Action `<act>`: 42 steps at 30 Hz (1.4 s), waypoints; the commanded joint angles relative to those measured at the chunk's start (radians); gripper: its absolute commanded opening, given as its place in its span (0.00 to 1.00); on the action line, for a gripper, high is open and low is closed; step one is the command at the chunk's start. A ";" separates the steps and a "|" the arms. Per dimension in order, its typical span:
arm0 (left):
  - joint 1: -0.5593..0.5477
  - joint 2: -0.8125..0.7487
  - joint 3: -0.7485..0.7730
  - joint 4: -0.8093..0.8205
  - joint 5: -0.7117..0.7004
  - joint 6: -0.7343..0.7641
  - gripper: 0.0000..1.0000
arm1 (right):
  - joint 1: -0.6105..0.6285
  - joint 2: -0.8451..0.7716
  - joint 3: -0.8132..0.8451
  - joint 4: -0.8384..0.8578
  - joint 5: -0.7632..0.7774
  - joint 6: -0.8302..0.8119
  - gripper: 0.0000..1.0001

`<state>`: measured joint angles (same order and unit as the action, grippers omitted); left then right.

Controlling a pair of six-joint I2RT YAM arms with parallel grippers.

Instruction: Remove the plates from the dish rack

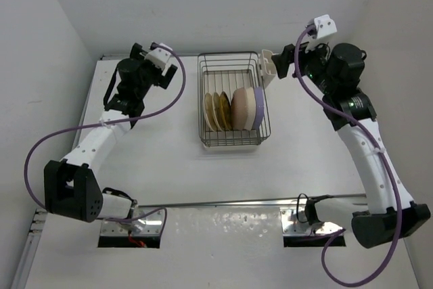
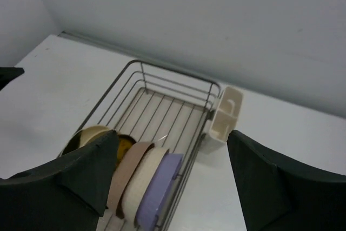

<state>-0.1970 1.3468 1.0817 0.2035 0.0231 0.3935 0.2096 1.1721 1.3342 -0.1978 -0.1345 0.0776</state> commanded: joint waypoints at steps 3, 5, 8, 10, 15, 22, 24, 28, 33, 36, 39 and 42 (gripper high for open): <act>-0.004 -0.090 -0.088 -0.064 0.232 -0.104 1.00 | -0.071 0.162 0.026 -0.132 -0.339 0.281 0.70; -0.007 -0.104 -0.115 -0.059 0.282 -0.125 1.00 | -0.101 0.208 0.051 -0.179 -0.431 0.339 0.64; -0.009 -0.112 -0.135 -0.062 0.348 -0.153 1.00 | -0.122 0.256 0.019 -0.178 -0.459 0.372 0.58; -0.012 -0.120 -0.153 -0.061 0.350 -0.160 1.00 | -0.125 0.265 -0.027 -0.158 -0.447 0.363 0.55; -0.013 -0.135 -0.181 -0.070 0.353 -0.165 1.00 | -0.145 0.265 -0.128 -0.097 -0.456 0.384 0.47; -0.021 -0.138 -0.200 -0.067 0.356 -0.159 1.00 | -0.157 0.330 -0.196 -0.080 -0.559 0.396 0.42; -0.024 -0.136 -0.201 -0.065 0.354 -0.154 1.00 | -0.159 0.345 -0.201 -0.074 -0.559 0.398 0.42; -0.028 -0.138 -0.207 -0.056 0.354 -0.157 1.00 | -0.161 0.359 -0.224 -0.026 -0.602 0.409 0.40; -0.035 -0.140 -0.213 -0.055 0.350 -0.159 1.00 | -0.162 0.393 -0.230 -0.022 -0.637 0.413 0.31; -0.033 -0.140 -0.212 -0.053 0.344 -0.156 1.00 | -0.165 0.399 -0.233 -0.014 -0.659 0.416 0.26; -0.033 -0.138 -0.212 -0.052 0.344 -0.153 1.00 | -0.165 0.399 -0.233 -0.009 -0.682 0.416 0.24; -0.036 -0.138 -0.213 -0.053 0.344 -0.151 1.00 | -0.168 0.399 -0.234 -0.003 -0.700 0.422 0.19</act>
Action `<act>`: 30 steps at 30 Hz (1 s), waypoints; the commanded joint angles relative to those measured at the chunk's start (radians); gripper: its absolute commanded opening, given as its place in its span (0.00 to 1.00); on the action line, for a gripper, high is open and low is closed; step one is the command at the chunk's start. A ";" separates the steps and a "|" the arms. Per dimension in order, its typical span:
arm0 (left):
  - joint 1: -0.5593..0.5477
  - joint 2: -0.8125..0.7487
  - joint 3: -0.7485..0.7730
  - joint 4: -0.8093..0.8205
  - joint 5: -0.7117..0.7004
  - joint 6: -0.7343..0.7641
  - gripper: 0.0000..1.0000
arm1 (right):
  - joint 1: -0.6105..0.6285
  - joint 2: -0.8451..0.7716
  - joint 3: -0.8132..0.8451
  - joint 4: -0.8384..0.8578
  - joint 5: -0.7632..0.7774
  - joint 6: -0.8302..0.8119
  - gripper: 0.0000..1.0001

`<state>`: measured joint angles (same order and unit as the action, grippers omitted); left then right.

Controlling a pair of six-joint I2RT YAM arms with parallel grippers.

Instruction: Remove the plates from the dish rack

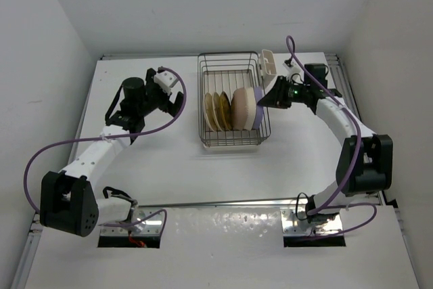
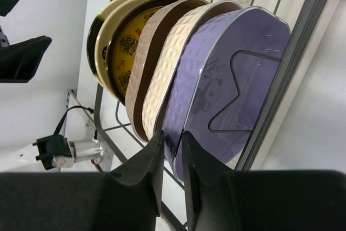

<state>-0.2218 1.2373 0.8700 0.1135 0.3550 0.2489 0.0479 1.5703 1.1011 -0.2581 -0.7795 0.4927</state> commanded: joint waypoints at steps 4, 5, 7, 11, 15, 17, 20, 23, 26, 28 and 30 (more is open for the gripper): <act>-0.013 -0.027 -0.002 0.040 0.012 -0.008 1.00 | -0.023 -0.001 -0.013 0.086 -0.095 0.026 0.07; -0.013 -0.027 -0.003 0.041 0.012 -0.007 1.00 | -0.026 0.000 -0.018 0.106 -0.112 0.039 0.05; -0.016 -0.025 -0.003 0.040 0.012 -0.008 1.00 | -0.036 0.000 -0.029 0.137 -0.127 0.058 0.00; -0.017 -0.025 -0.003 0.037 0.012 -0.005 1.00 | -0.043 0.003 -0.040 0.193 -0.165 0.093 0.00; -0.019 -0.027 -0.002 0.034 0.015 -0.007 1.00 | -0.085 -0.007 -0.079 0.342 -0.211 0.173 0.00; -0.019 -0.027 -0.002 0.034 0.021 -0.008 1.00 | -0.101 -0.004 -0.093 0.393 -0.242 0.239 0.00; -0.019 -0.027 -0.002 0.034 0.018 -0.005 1.00 | -0.115 -0.006 -0.104 0.473 -0.257 0.316 0.00; -0.019 -0.027 -0.003 0.034 0.021 -0.003 1.00 | -0.135 -0.015 -0.104 0.493 -0.254 0.372 0.00; -0.019 -0.025 -0.005 0.037 0.024 0.001 1.00 | -0.146 -0.019 -0.098 0.525 -0.259 0.425 0.00; -0.019 -0.024 -0.003 0.038 0.024 0.004 1.00 | -0.149 -0.018 -0.087 0.510 -0.267 0.429 0.00; -0.019 -0.022 -0.003 0.041 0.027 0.004 1.00 | -0.160 -0.018 -0.077 0.481 -0.267 0.420 0.00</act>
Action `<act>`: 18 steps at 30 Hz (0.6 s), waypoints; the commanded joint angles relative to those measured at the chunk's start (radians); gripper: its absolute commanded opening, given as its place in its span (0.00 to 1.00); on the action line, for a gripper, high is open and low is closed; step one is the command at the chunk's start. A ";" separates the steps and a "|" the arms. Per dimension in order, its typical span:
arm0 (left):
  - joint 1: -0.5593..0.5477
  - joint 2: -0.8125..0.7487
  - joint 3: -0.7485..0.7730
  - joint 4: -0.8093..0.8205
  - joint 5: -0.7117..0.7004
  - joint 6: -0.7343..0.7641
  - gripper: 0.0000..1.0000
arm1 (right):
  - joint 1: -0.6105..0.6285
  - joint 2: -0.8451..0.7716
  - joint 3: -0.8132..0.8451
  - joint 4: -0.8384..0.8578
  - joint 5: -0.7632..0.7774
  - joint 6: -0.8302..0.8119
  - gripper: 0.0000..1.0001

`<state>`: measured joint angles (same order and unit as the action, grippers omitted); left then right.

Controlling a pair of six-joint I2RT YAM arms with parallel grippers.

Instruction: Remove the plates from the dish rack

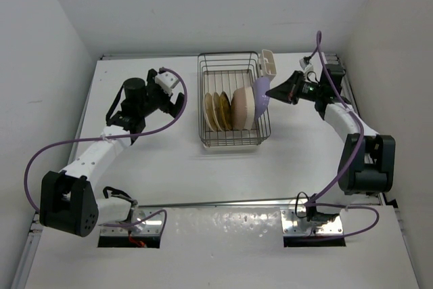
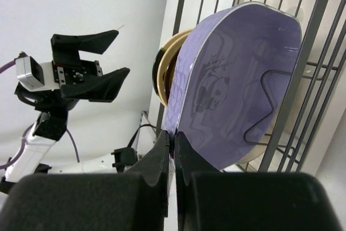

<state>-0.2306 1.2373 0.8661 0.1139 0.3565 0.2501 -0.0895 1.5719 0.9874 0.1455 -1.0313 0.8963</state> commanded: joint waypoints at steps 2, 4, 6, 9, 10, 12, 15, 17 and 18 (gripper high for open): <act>-0.009 -0.021 0.002 0.041 0.029 0.003 1.00 | -0.030 -0.026 0.045 0.063 -0.015 0.009 0.00; -0.010 -0.021 0.002 0.043 0.032 0.008 1.00 | -0.036 -0.030 0.060 0.028 -0.015 -0.016 0.00; -0.009 -0.019 0.002 0.041 0.032 0.008 1.00 | -0.046 -0.036 0.089 -0.045 -0.013 -0.065 0.00; -0.009 -0.015 0.004 0.043 0.032 0.008 1.00 | -0.059 -0.049 0.120 -0.116 -0.006 -0.111 0.00; -0.010 -0.013 0.002 0.043 0.038 0.008 1.00 | -0.067 -0.056 0.120 -0.118 -0.001 -0.108 0.00; -0.009 -0.013 0.004 0.044 0.042 0.006 1.00 | -0.075 -0.064 0.123 -0.115 0.000 -0.105 0.00; -0.010 -0.013 0.004 0.046 0.045 0.009 1.00 | -0.076 -0.072 0.131 -0.110 0.007 -0.103 0.00; -0.012 -0.013 0.002 0.047 0.047 0.012 1.00 | -0.078 -0.076 0.143 -0.139 0.028 -0.126 0.00; -0.010 -0.015 0.004 0.046 0.047 0.015 1.00 | -0.081 -0.078 0.160 -0.168 0.042 -0.140 0.00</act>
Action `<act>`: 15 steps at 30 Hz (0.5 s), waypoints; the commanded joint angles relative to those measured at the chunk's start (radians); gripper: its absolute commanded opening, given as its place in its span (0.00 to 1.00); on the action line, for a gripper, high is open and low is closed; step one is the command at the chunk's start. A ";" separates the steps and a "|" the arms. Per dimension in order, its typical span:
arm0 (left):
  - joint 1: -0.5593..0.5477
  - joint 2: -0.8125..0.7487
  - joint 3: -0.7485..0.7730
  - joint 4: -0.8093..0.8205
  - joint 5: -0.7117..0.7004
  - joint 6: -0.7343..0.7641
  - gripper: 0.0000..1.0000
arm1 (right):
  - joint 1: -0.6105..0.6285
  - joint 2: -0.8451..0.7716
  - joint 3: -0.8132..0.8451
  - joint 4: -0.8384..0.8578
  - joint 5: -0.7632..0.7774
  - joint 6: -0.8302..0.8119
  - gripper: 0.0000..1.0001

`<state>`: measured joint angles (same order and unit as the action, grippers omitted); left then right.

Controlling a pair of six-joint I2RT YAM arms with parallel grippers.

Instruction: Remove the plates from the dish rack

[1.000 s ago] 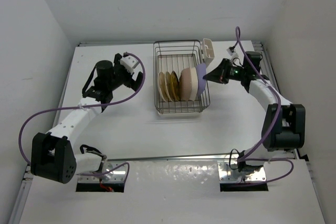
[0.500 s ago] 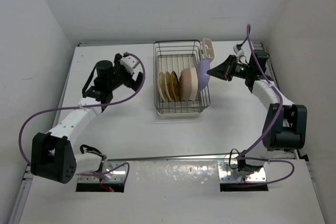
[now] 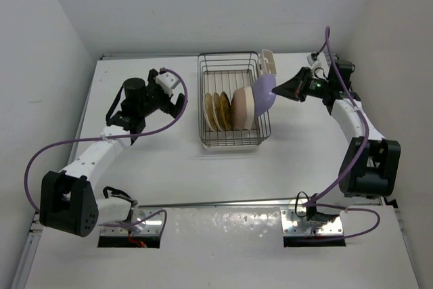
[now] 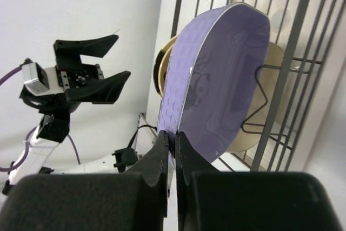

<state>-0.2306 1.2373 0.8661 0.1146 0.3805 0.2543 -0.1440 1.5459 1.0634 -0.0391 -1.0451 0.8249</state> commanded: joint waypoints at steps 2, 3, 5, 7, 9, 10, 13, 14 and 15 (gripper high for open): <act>-0.012 -0.015 0.005 0.045 0.024 0.013 0.99 | -0.029 -0.056 0.116 -0.073 0.118 -0.136 0.00; -0.010 -0.013 0.005 0.045 0.026 0.013 1.00 | -0.029 -0.058 0.128 -0.135 0.141 -0.188 0.00; -0.012 -0.015 0.007 0.045 0.032 0.014 1.00 | -0.029 -0.063 0.158 -0.194 0.183 -0.236 0.00; -0.010 -0.013 0.005 0.046 0.037 0.014 1.00 | -0.032 -0.067 0.167 -0.205 0.192 -0.245 0.00; -0.010 -0.013 0.007 0.048 0.037 0.016 1.00 | -0.039 -0.076 0.172 -0.202 0.203 -0.244 0.00; -0.010 -0.013 0.007 0.048 0.037 0.016 1.00 | -0.040 -0.079 0.173 -0.199 0.204 -0.241 0.00; -0.012 -0.010 0.007 0.051 0.041 0.016 1.00 | -0.043 -0.083 0.179 -0.186 0.211 -0.230 0.00; -0.012 -0.010 0.007 0.051 0.043 0.016 1.00 | -0.043 -0.084 0.176 -0.180 0.208 -0.225 0.00; -0.012 -0.010 0.007 0.053 0.044 0.016 1.00 | -0.043 -0.083 0.175 -0.159 0.203 -0.211 0.00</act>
<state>-0.2306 1.2377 0.8661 0.1211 0.3981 0.2611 -0.1745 1.4956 1.1954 -0.2623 -0.8783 0.6361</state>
